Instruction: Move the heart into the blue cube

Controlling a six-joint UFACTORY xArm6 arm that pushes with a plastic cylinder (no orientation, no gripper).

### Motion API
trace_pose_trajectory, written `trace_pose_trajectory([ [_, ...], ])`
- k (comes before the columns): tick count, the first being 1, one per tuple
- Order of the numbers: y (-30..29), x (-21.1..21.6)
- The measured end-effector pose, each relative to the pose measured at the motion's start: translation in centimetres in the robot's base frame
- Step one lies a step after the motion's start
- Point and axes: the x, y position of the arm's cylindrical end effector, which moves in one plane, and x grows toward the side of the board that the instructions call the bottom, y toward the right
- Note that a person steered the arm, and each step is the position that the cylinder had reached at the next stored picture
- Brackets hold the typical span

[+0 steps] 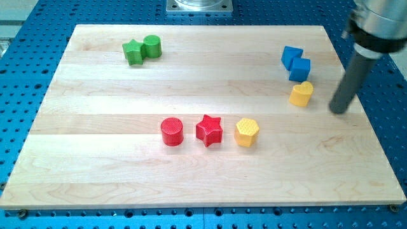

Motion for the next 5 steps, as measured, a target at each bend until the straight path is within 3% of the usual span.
trace_pose_trajectory([
  [1,-6.1,0.0],
  [2,-7.6,-0.4],
  [3,-7.0,-3.9],
  [4,-7.8,-2.8],
  [5,-8.6,6.3],
])
